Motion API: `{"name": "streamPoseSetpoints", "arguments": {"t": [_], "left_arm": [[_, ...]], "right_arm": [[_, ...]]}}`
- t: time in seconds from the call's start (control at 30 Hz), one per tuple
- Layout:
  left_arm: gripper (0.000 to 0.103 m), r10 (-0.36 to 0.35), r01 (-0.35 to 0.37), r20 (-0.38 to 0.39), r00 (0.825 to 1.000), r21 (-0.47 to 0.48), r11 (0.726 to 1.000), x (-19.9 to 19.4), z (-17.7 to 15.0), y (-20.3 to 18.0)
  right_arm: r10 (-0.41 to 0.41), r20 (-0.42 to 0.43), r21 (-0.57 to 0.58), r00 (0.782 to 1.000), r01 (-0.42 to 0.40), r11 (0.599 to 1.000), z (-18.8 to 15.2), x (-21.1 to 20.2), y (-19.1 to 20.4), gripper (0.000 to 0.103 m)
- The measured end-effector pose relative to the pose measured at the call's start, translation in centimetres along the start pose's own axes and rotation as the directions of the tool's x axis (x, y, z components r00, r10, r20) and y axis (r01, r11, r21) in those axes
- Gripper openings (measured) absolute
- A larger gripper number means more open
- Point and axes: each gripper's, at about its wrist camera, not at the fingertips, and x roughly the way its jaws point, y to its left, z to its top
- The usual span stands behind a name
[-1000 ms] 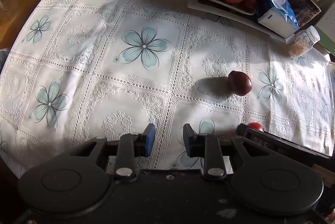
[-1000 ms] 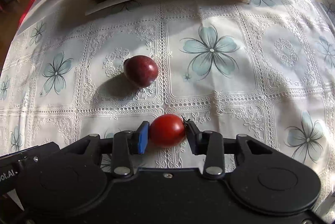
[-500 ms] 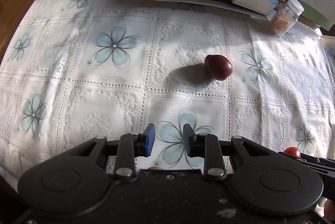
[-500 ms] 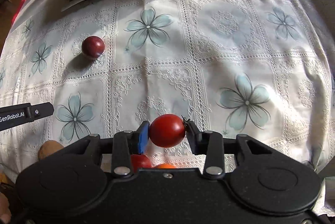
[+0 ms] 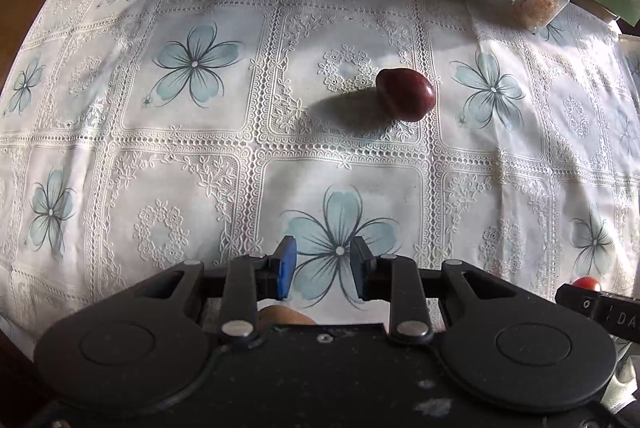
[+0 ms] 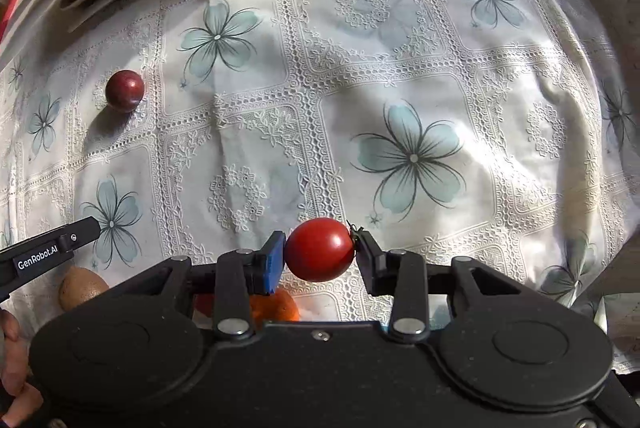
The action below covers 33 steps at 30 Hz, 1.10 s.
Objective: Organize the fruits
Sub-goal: 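Close the left tool on the dark red plum while the right tool holds the tomato, then carry the plum in the left tool and tomato in the right tool over the tray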
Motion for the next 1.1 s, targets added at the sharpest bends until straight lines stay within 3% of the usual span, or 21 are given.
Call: {"name": "streamPoseSetpoints", "arguments": {"t": [0.1,0.27,0.6,0.87,0.9,1.1], "left_arm": [[0.029,-0.018,0.018,-0.016,1.0,-0.006,1.0,-0.3,1.4,-0.9],[0.029,0.013,-0.013,0.011,1.0,0.026,1.0,-1.0,3.7,-2.7],[0.03,-0.014,0.013,0.046,0.999,0.018,1.0,-1.0,8.8,-5.0],[0.03,-0.042,0.042,0.027,0.999,-0.016,0.999,1.5,10.2,-6.1],[0.037,-0.021,0.022,0.041,0.999,-0.013,1.0,1.6,10.2,-6.4],[0.04,0.081,-0.083,0.091,0.993,0.025,0.996,2.4,10.1,-7.5]], "right_arm": [[0.009,-0.046,0.041,0.999,-0.007,0.999,0.5,0.5,-0.9,0.048],[0.046,-0.107,0.095,0.993,-0.036,0.995,1.2,1.0,-2.2,0.048],[0.087,-0.114,0.099,0.99,-0.076,0.992,2.2,-0.1,-2.8,0.048],[0.099,-0.108,0.105,0.989,-0.087,0.991,2.5,-0.6,-3.2,0.048],[0.1,-0.107,0.102,0.989,-0.089,0.991,2.5,-0.6,-3.1,0.048],[0.086,-0.106,0.084,0.991,-0.077,0.993,2.5,-0.5,-2.7,0.048]]}}
